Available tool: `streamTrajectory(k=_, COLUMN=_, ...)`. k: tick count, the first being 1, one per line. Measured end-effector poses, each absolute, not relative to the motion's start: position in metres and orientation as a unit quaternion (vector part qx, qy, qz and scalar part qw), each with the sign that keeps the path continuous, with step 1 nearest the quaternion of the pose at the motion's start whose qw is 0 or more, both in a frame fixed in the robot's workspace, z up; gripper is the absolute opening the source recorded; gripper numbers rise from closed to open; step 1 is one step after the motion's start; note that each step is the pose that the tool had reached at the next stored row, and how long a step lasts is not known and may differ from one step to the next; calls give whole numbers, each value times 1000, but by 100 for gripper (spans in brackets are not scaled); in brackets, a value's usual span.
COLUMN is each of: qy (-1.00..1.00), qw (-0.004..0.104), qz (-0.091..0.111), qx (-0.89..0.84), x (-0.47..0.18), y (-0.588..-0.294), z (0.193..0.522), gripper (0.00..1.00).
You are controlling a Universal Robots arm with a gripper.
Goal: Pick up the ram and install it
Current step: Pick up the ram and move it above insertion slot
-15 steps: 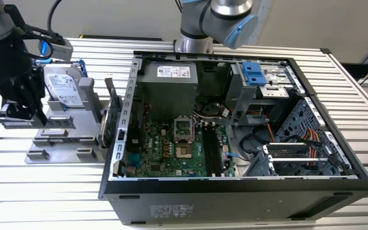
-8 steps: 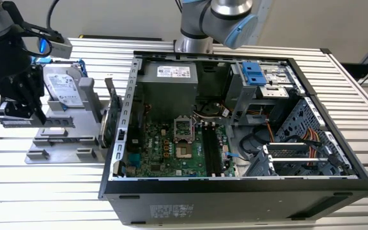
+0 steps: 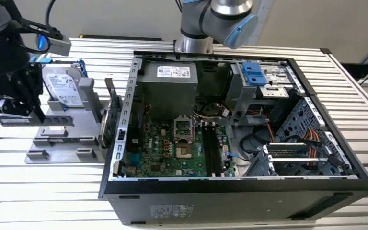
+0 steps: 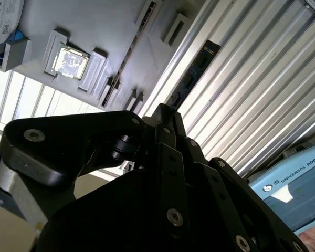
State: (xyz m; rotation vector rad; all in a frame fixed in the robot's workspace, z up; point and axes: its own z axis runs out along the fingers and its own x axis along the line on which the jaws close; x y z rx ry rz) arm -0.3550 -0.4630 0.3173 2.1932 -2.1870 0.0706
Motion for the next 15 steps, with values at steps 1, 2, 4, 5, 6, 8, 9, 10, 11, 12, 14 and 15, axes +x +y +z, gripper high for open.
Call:
streamTrajectory(k=1, qy=-706, qw=22, qz=23, qx=708, x=-355, y=-463, z=318, gripper=0)
streamTrajectory(k=2, qy=-706, qw=22, qz=23, qx=708, x=-355, y=-463, z=319, gripper=0)
streamTrajectory(k=4, qy=-706, qw=22, qz=23, qx=708, x=-355, y=-463, z=320, gripper=0)
streamTrajectory(k=5, qy=-706, qw=22, qz=23, qx=708, x=-355, y=-463, z=320, gripper=0)
streamTrajectory(k=6, qy=-706, qw=22, qz=23, qx=708, x=-355, y=-463, z=321, gripper=0)
streamTrajectory(k=8, qy=-706, qw=22, qz=23, qx=708, x=-355, y=-463, z=322, gripper=0)
streamTrajectory(k=9, qy=-706, qw=22, qz=23, qx=708, x=-355, y=-463, z=323, gripper=0)
streamTrajectory(k=10, qy=-706, qw=22, qz=23, qx=708, x=-355, y=-463, z=324, gripper=0)
streamTrajectory(k=11, qy=-706, qw=22, qz=23, qx=708, x=-355, y=-463, z=325, gripper=0)
streamTrajectory(k=12, qy=-706, qw=22, qz=23, qx=708, x=-355, y=-463, z=325, gripper=0)
streamTrajectory(k=14, qy=-706, qw=22, qz=23, qx=708, x=-355, y=-463, z=326, gripper=0)
streamTrajectory(k=15, qy=-706, qw=22, qz=23, qx=708, x=-355, y=-463, z=327, gripper=0)
